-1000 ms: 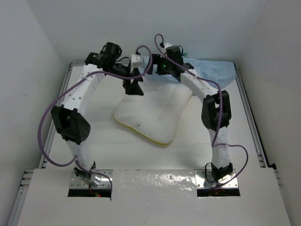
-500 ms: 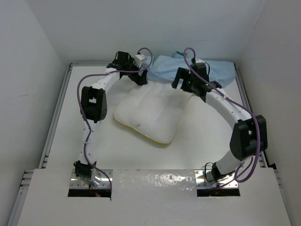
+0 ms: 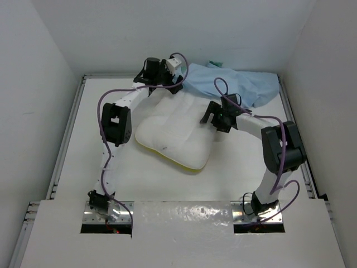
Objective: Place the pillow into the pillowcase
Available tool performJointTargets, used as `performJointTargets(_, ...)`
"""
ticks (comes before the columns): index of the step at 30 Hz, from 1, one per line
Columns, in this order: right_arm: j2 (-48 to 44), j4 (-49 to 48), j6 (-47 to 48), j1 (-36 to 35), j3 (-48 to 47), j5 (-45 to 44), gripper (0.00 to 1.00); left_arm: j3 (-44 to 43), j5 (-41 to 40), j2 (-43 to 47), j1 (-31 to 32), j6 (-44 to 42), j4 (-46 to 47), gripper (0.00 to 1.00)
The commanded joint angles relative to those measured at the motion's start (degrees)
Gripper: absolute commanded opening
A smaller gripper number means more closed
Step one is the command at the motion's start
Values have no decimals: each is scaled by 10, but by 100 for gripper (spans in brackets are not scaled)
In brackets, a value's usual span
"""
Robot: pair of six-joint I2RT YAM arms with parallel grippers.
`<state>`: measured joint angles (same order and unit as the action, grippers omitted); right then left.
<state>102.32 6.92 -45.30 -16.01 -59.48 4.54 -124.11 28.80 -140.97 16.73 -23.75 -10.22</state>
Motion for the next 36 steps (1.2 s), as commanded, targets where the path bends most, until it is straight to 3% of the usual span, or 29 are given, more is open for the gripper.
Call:
performJointTargets(1,21,-40,-16,6,-21,16,91,-14,-16,-29,5,-2,54,96)
performJointTargets(2,24,-51,-20,7,-20,22,84,-17,-13,-33,4,-1,55,90)
performJointTargets(3,27,-60,-24,12,-13,26,65,-17,5,-38,4,-1,57,72)
performJointTargets(4,31,-83,-40,16,-9,29,54,-16,19,-40,4,-1,60,62)
performJointTargets(5,34,-94,-49,26,-1,42,44,-16,32,-41,3,1,60,28)
performJointTargets(6,38,-102,-56,32,1,50,21,-16,48,-40,2,5,62,5)
performJointTargets(7,44,-114,-68,38,2,59,9,-15,50,-38,2,16,63,0)
performJointTargets(8,45,-114,-71,48,-1,69,0,-16,58,-36,0,17,60,0)
performJointTargets(12,14,-123,-27,61,-1,64,0,-15,122,6,-32,10,-4,0)
performJointTargets(14,-29,-129,-1,65,7,59,0,29,122,39,-46,-16,-43,0)
performJointTargets(18,-105,-192,-13,100,58,82,0,122,90,151,-64,-131,-162,0)
performJointTargets(21,-131,-220,-43,118,73,88,0,137,126,179,-65,-233,-328,0)
performJointTargets(24,-109,-206,-32,117,53,85,0,134,189,185,-43,-338,-565,0)
performJointTargets(25,-95,-179,-22,117,43,86,0,142,192,187,-32,-399,-607,3)
performJointTargets(27,-59,-128,57,118,-17,87,46,173,182,196,-1,-420,-653,45)
performJointTargets(28,-15,-45,89,118,-49,85,67,183,181,201,0,-400,-652,66)
performJointTargets(29,8,3,144,118,-124,69,80,186,187,212,-6,-388,-653,86)
performJointTargets(30,26,53,164,118,-160,56,84,187,190,220,-14,-379,-652,99)
performJointTargets(32,35,124,188,113,-210,-2,99,179,211,255,-47,-351,-652,100)
performJointTargets(35,-31,112,229,80,-185,-57,99,184,214,322,-108,-261,-605,100)
performJointTargets(36,-49,105,263,64,-177,-79,94,206,208,342,-123,-238,-564,100)
